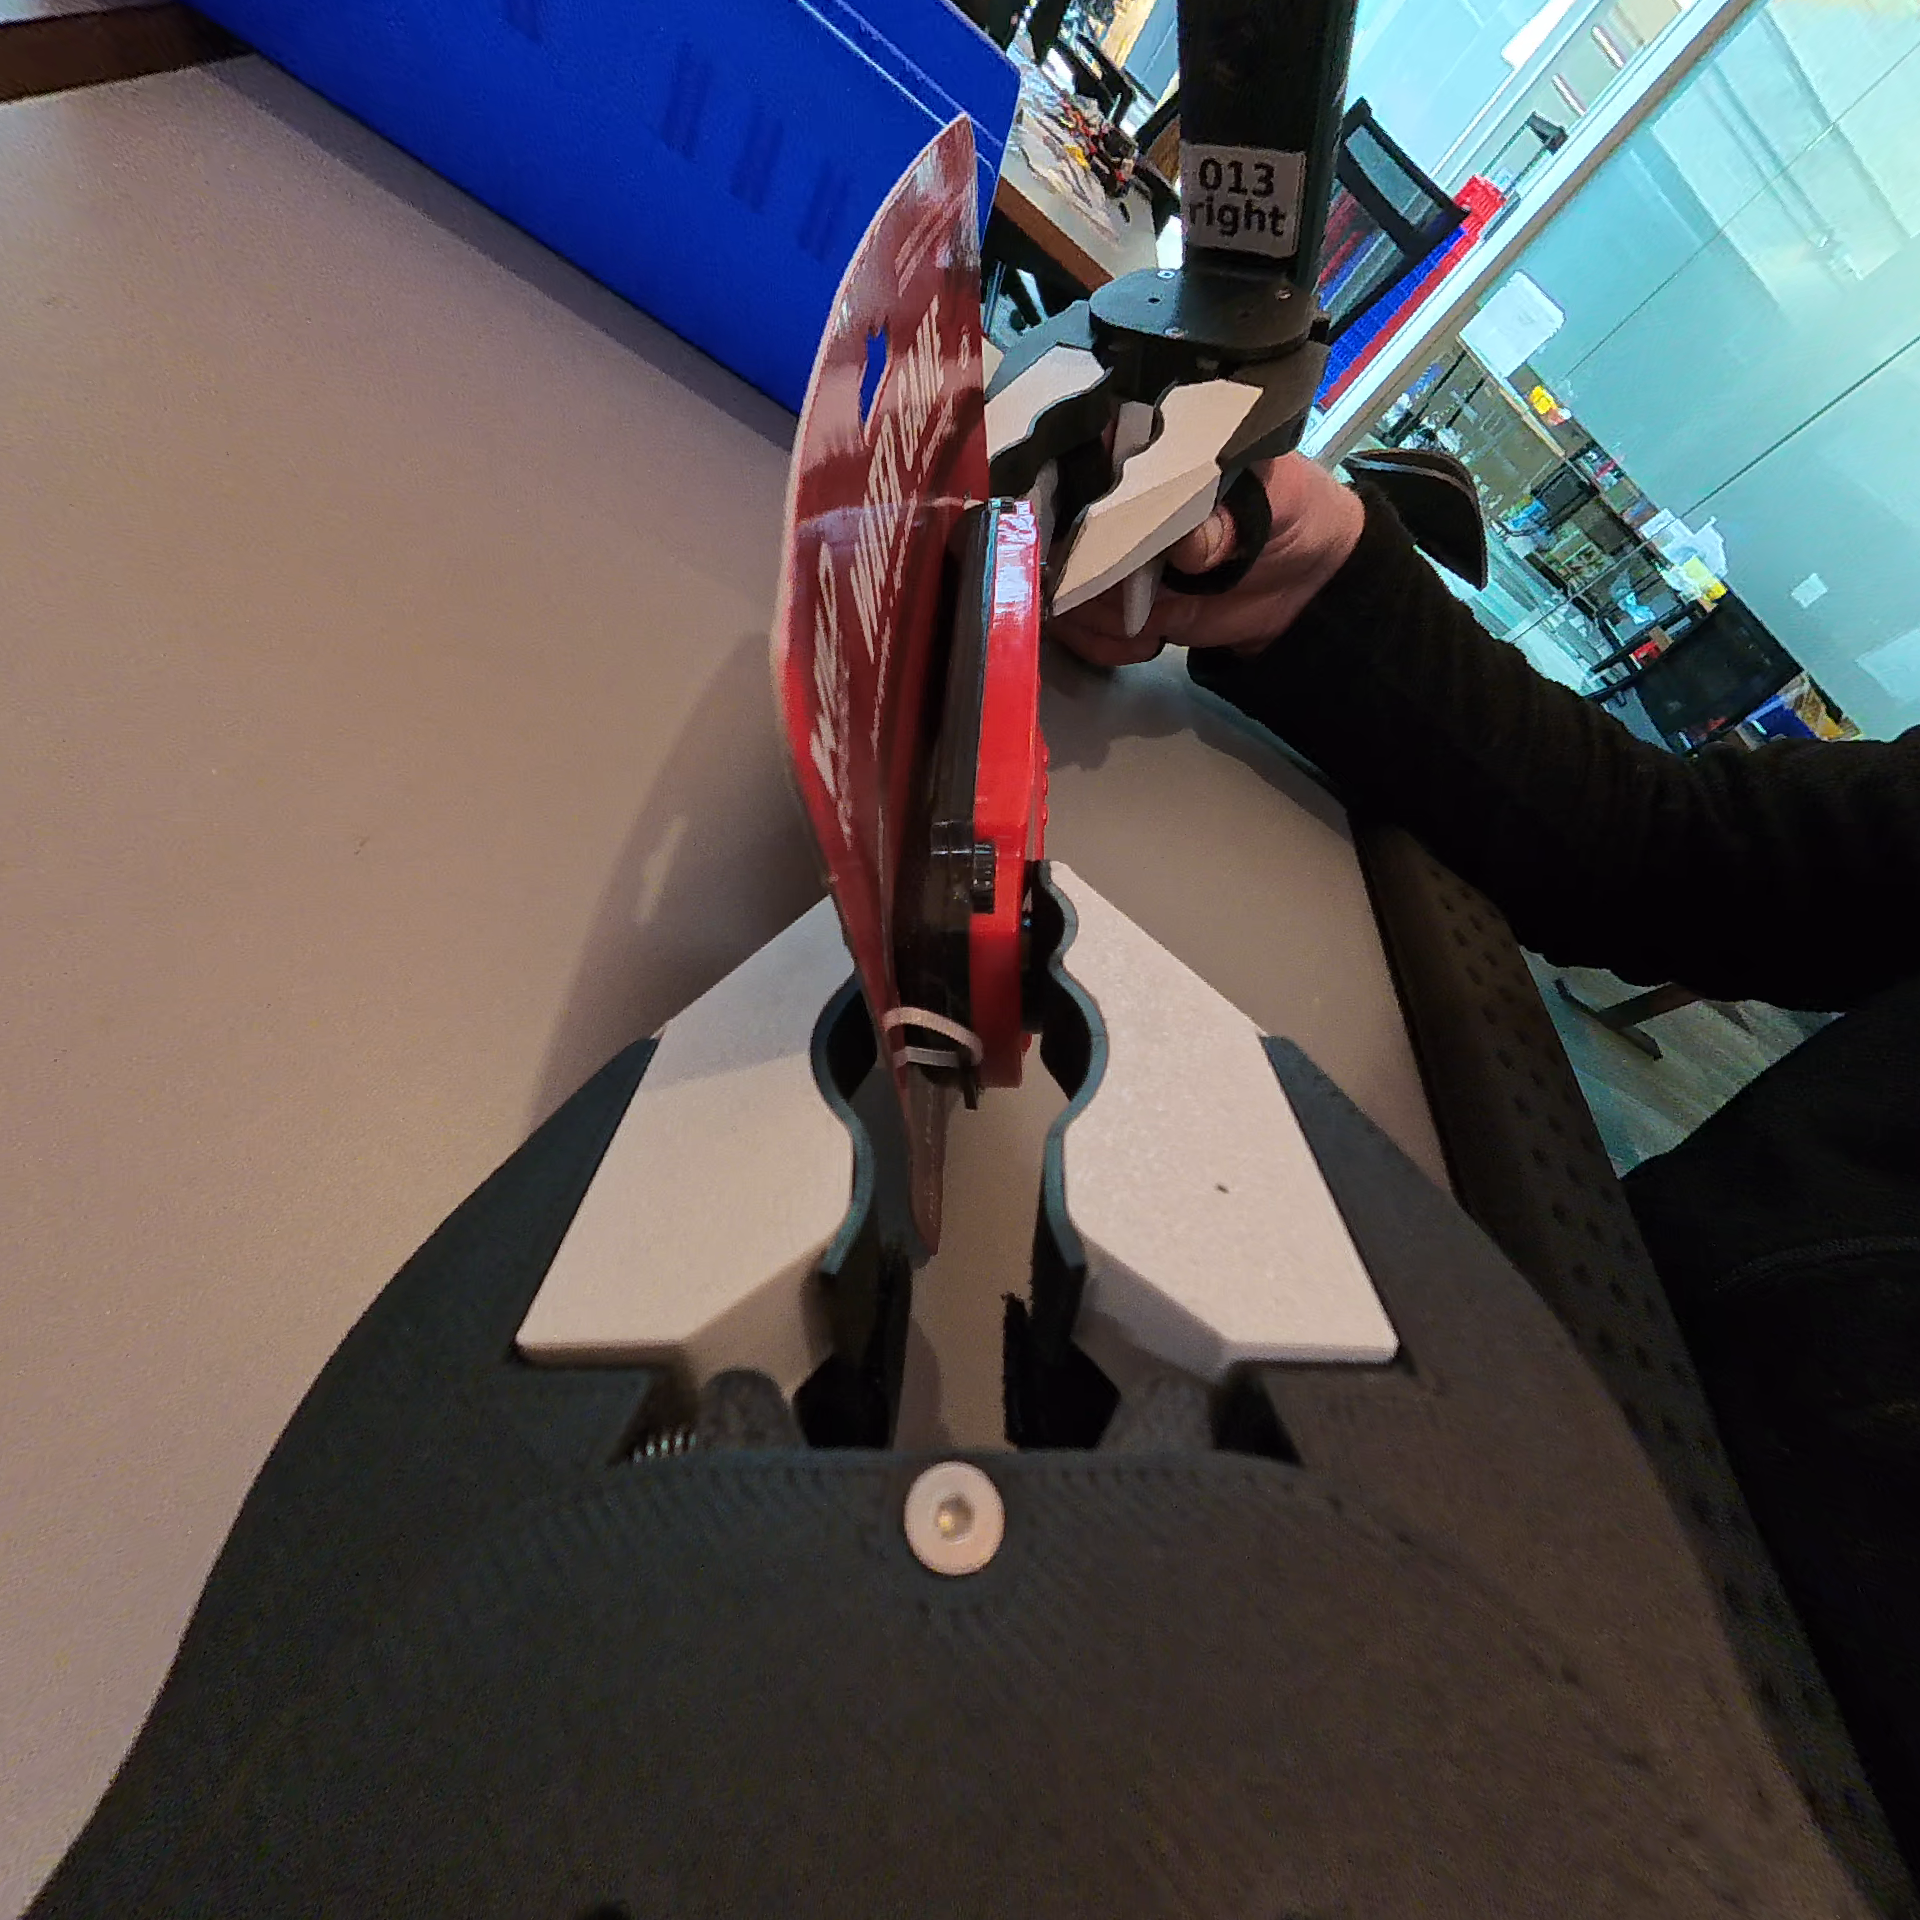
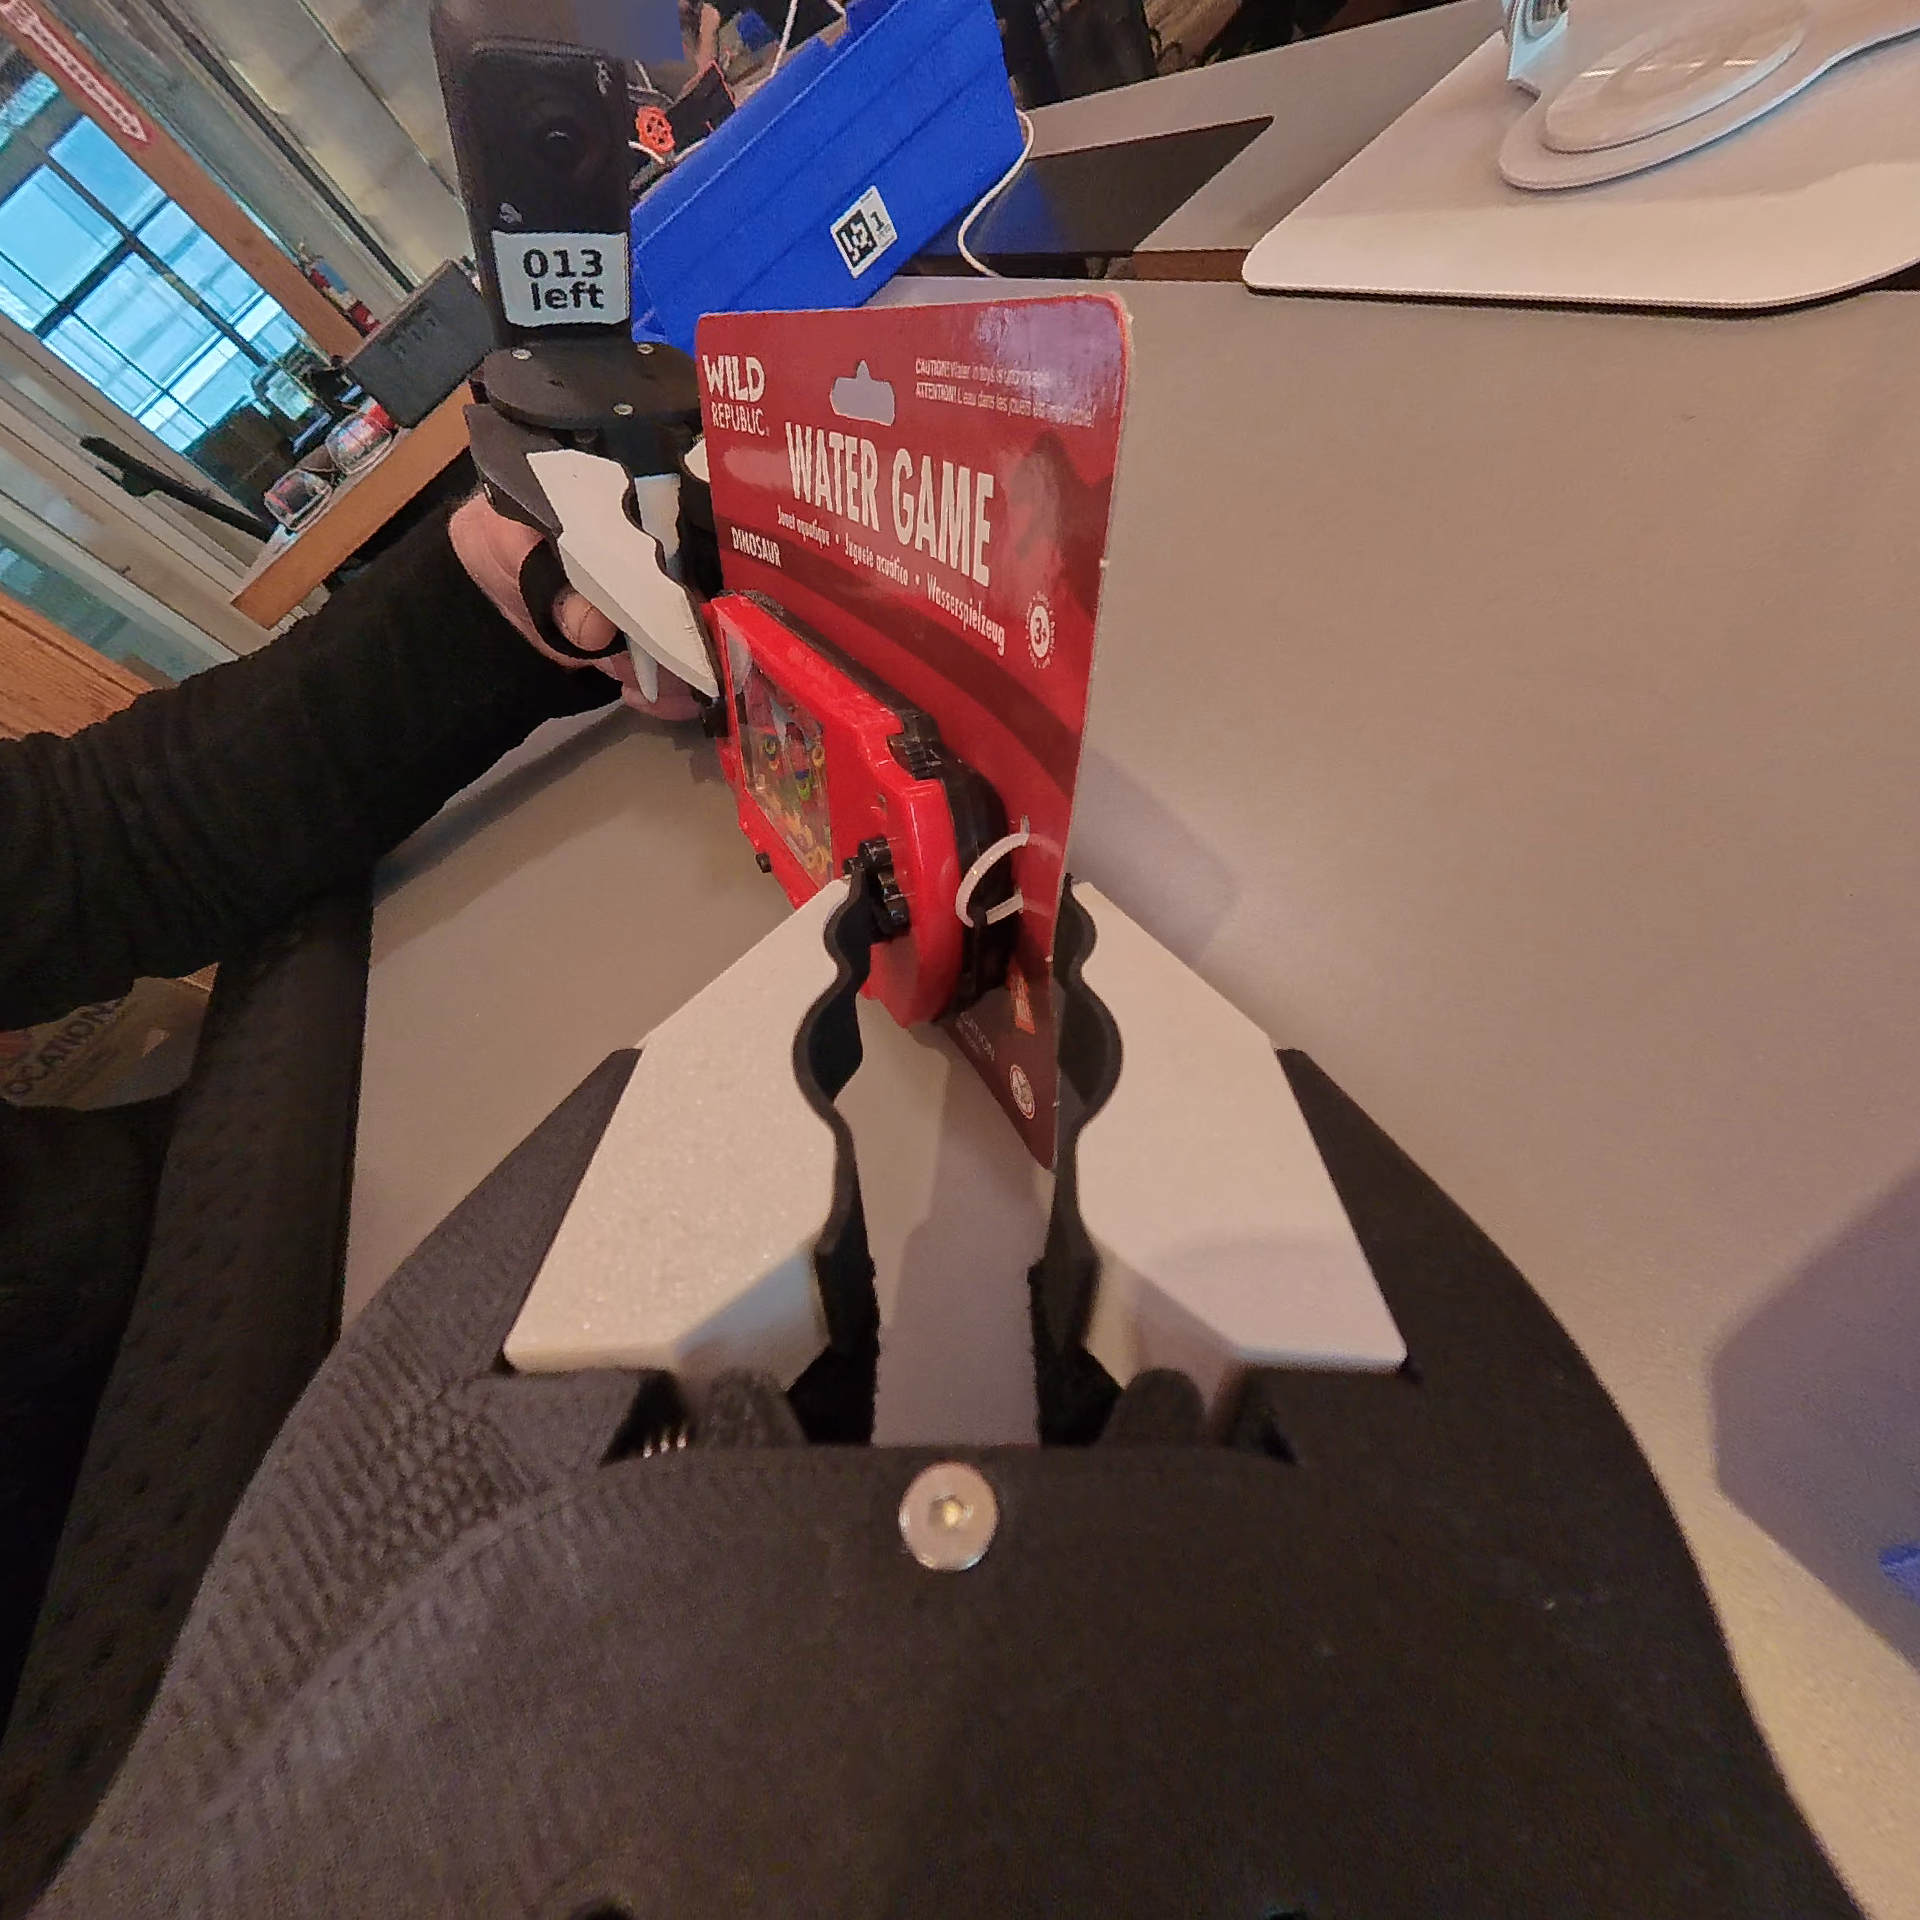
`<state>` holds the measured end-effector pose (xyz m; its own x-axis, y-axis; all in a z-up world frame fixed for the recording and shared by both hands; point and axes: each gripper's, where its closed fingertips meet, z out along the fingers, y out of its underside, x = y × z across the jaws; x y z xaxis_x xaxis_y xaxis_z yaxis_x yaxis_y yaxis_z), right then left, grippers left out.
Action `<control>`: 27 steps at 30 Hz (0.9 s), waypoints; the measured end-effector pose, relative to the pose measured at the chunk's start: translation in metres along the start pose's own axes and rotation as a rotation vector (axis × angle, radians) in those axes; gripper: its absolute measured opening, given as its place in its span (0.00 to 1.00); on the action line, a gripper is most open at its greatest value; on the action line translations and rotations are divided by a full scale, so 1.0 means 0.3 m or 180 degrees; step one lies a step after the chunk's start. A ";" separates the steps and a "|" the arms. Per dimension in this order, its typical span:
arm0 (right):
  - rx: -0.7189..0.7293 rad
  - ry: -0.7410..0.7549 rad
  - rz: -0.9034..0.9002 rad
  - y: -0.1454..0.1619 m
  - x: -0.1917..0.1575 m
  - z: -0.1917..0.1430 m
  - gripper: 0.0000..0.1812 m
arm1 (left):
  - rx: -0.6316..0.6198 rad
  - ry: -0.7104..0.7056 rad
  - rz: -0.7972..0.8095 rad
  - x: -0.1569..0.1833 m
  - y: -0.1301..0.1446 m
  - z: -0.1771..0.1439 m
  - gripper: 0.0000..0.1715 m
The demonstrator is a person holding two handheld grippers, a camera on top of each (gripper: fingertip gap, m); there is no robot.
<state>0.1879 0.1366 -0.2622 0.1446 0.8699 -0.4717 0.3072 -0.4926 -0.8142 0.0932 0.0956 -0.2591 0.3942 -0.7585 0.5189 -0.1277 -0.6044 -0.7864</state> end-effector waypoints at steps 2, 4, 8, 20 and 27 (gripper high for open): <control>-0.0004 -0.0006 -0.0006 0.001 -0.002 0.000 0.18 | -0.0014 0.0007 0.0014 0.003 0.002 -0.001 0.15; -0.0007 -0.0017 -0.0010 0.002 -0.005 0.001 0.18 | -0.0047 0.0004 0.0051 0.007 0.005 -0.003 0.15; -0.0021 -0.0036 -0.0038 0.004 -0.012 0.004 0.18 | -0.0146 0.0000 0.0152 0.019 0.012 -0.012 0.17; -0.0077 -0.0118 -0.0144 0.015 -0.039 0.009 0.18 | -0.0252 0.0083 0.0126 0.037 0.034 -0.023 0.21; -0.0083 -0.0130 -0.0129 0.018 -0.038 0.008 0.18 | -0.0266 0.0079 0.0046 0.046 0.066 -0.061 0.25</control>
<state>0.1857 0.1241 -0.2619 0.0932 0.8870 -0.4522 0.3365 -0.4555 -0.8242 0.0795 0.0686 -0.2613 0.3692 -0.7724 0.5168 -0.2092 -0.6109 -0.7636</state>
